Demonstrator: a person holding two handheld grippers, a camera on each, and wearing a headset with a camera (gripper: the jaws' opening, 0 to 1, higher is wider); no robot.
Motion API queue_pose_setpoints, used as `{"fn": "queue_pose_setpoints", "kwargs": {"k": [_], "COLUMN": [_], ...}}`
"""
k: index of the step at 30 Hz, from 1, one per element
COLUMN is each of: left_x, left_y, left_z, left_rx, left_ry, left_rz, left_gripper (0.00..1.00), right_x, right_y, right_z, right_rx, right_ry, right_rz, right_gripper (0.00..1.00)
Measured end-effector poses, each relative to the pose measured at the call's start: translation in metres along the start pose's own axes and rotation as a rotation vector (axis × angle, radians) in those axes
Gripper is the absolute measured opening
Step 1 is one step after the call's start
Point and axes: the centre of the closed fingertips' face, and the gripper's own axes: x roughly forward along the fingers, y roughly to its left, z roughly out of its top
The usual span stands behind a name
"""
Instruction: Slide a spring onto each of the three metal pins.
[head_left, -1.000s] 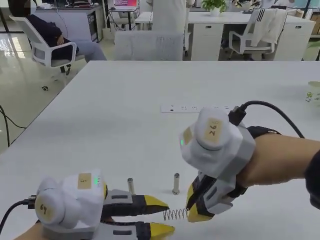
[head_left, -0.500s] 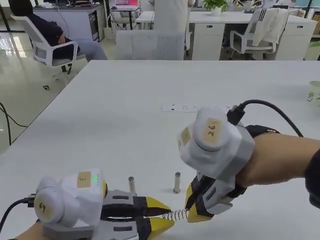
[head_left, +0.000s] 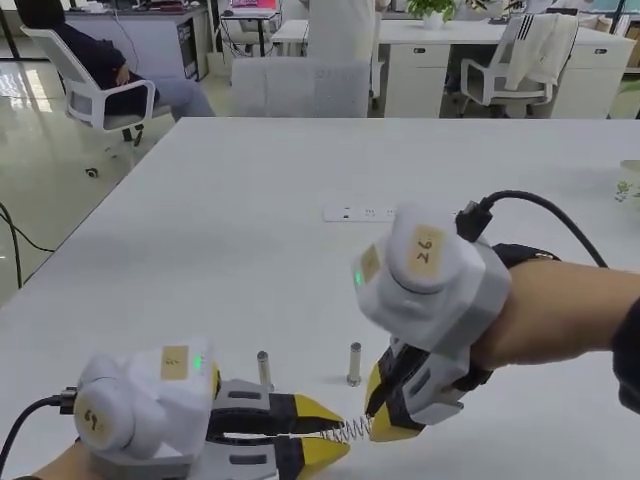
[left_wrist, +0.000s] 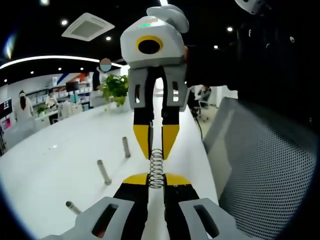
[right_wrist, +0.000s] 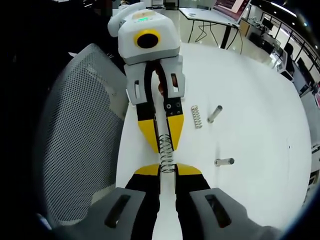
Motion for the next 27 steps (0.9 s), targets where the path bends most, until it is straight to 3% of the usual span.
{"fn": "queue_pose_setpoints", "kwargs": {"k": [9,20,27], "left_x": [0.001,0.001,0.001], "left_y": [-0.001,0.0,0.0], "left_z": [-0.001,0.002,0.002], "left_rx": [0.004,0.018,0.025], "left_ry": [0.006,-0.002,-0.001], "left_rz": [-0.004,-0.002,0.001], "left_gripper": [0.03,0.03,0.02], "right_x": [-0.012,-0.012,-0.011], "right_y": [0.003,0.004,0.005], "right_z": [0.027,0.04,0.039], "right_rx": [-0.028,-0.055,-0.037], "right_ry": [-0.069,-0.084,-0.08], "right_rz": [-0.016,-0.026,-0.018], "right_gripper": [0.07,0.07,0.08]}}
